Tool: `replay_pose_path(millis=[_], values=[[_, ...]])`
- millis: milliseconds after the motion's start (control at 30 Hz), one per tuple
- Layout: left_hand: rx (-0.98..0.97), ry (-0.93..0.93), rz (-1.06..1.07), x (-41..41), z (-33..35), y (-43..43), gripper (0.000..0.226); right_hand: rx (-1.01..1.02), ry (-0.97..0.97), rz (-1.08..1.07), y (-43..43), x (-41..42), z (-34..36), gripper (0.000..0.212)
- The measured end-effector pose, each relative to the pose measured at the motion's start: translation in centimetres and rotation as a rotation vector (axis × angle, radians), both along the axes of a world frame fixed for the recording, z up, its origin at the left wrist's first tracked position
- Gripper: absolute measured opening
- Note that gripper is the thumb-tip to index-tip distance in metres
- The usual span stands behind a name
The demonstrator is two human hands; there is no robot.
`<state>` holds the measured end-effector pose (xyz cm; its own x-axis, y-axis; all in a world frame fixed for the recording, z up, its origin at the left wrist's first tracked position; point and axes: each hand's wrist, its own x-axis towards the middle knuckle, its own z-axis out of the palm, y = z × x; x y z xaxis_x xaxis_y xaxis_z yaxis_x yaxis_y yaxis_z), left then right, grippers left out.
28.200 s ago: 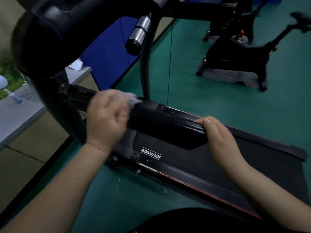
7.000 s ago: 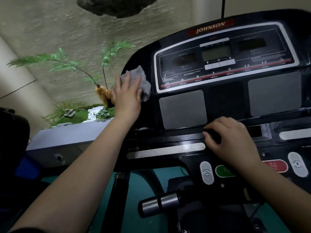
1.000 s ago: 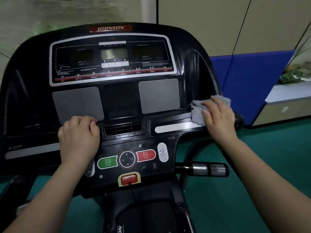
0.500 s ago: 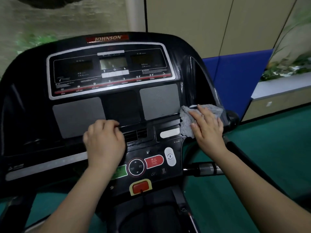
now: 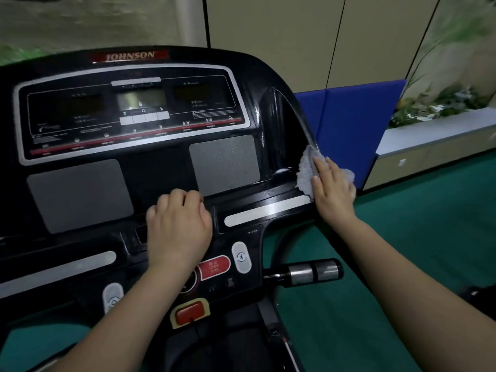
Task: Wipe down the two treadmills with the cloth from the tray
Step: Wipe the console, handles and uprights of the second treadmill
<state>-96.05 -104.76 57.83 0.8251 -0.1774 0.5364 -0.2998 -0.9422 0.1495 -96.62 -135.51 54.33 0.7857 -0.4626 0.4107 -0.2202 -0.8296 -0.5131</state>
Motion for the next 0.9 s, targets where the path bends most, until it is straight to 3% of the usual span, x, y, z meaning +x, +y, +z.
replay_pose_path(millis=[233, 633, 900], values=[[0.023, -0.002, 0.039, 0.0, 0.0, -0.3, 0.033, -0.027, -0.117, 0.216, -1.3, 5.7, 4.1, 0.051], [0.042, -0.008, 0.063, 0.3, 0.1, -0.5, 0.034, -0.139, -0.183, 0.343, 0.9, 18.5, 15.6, 0.051], [0.045, 0.017, 0.080, 0.5, 0.2, -0.4, 0.033, -0.392, -0.171, 0.430, 5.1, 22.1, 20.0, 0.045]])
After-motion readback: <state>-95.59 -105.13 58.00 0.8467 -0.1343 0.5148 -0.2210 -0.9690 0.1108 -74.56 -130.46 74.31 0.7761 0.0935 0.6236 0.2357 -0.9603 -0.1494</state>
